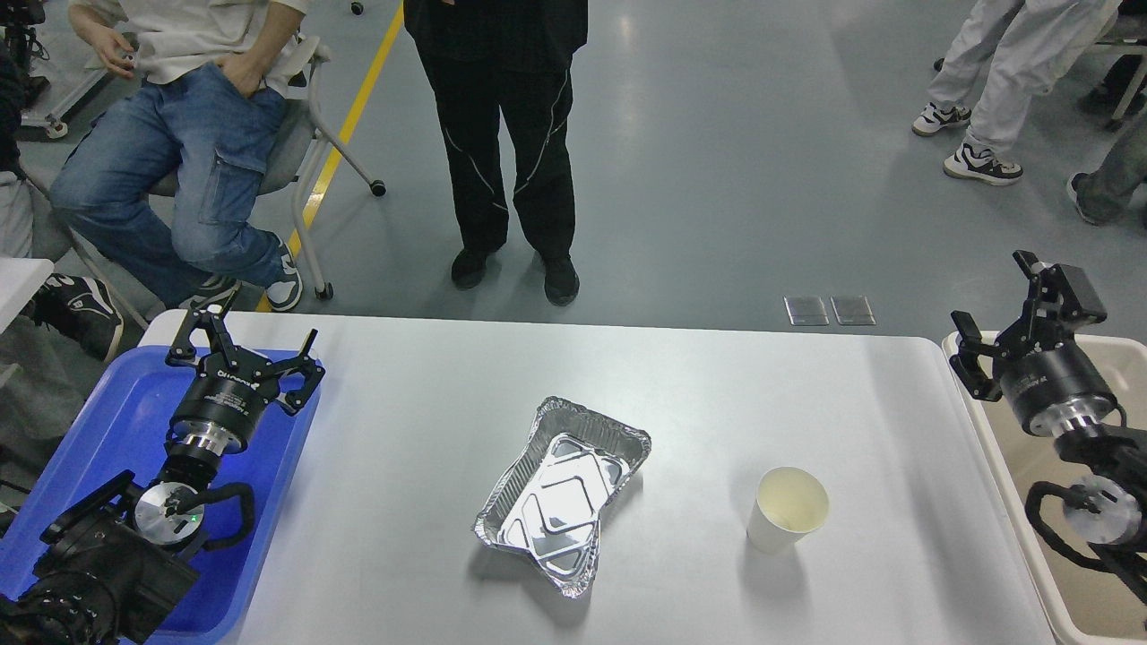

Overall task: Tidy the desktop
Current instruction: 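Raise the right gripper and swing it toward the white paper cup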

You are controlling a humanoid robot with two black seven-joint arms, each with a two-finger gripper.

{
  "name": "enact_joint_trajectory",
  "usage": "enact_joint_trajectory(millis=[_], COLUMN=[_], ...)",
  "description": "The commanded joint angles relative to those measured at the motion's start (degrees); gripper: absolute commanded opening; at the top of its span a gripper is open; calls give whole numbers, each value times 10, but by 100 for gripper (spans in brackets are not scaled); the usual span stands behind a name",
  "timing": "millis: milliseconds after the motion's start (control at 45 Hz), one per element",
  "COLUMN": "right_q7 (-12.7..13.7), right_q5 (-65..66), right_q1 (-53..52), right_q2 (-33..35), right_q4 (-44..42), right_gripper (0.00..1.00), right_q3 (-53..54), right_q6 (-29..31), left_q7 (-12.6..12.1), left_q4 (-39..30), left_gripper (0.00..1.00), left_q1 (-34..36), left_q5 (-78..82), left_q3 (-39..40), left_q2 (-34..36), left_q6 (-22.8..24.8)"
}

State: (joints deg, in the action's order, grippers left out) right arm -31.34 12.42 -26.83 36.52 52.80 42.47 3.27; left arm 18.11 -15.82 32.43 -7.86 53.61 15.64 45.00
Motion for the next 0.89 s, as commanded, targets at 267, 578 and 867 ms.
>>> enact_joint_trajectory(millis=[267,578,867], right_q7=[-54,-55,-51], right_q5=[167,173,319], right_q1=[0,-3,-5], right_q2=[53,88,115], right_q4=[53,152,208], right_gripper=[100,99,100], right_q3=[-11,-19,-28], right_q6=[-14,-11,-11], left_q7=[0,0,0], left_q4=[0,0,0], left_gripper=[100,100,100], left_q1=[0,-1,0], left_q5=[0,0,0], left_q3=[0,0,0], left_q2=[0,0,0], left_q6=[0,0,0])
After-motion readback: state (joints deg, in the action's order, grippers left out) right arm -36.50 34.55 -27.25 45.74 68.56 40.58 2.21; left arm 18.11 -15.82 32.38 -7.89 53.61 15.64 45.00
